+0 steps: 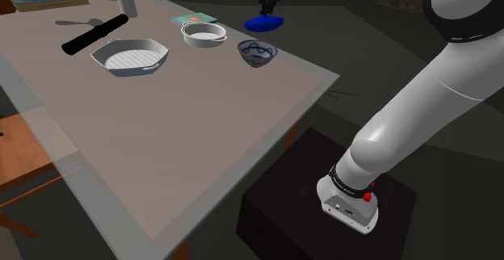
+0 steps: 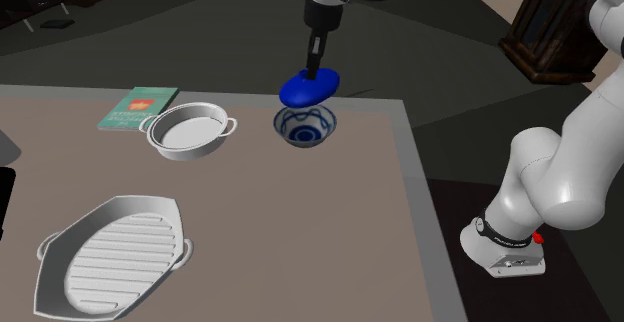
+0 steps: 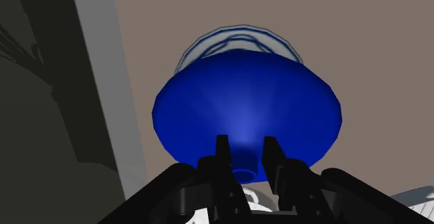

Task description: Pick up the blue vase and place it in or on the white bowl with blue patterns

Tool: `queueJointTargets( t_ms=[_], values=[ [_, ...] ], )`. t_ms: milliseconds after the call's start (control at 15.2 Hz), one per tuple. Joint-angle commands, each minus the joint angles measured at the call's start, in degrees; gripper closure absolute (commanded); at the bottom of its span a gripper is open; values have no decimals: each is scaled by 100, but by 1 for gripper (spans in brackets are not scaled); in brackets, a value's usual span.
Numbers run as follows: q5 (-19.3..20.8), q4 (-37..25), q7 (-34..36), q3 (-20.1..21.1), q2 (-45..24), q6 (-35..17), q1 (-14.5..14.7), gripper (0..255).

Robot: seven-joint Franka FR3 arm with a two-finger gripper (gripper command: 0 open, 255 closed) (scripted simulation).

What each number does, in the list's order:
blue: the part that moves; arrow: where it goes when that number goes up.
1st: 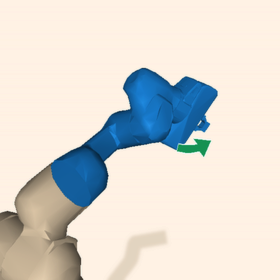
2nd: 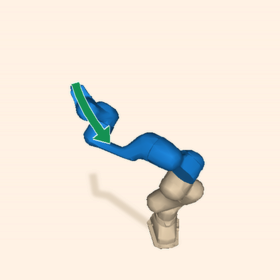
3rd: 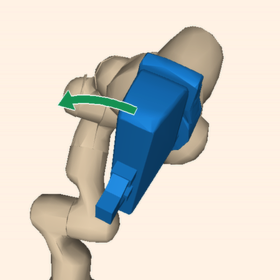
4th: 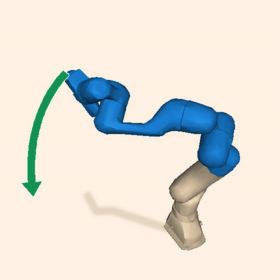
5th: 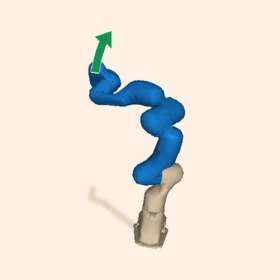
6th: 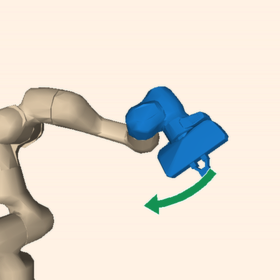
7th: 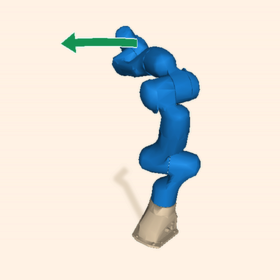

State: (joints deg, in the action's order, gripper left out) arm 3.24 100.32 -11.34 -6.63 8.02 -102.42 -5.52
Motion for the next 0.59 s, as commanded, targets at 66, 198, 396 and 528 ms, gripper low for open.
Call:
queueJointTargets(
  t_ms=[66,198,396,528],
  values=[
    [8,284,11,-1,47,-242,-2,255],
    [13,463,19,-2,69,-398,-3,255],
    [20,720,30,-4,92,-632,-6,255],
    [24,883,37,-6,101,-787,-7,255]
  ],
)
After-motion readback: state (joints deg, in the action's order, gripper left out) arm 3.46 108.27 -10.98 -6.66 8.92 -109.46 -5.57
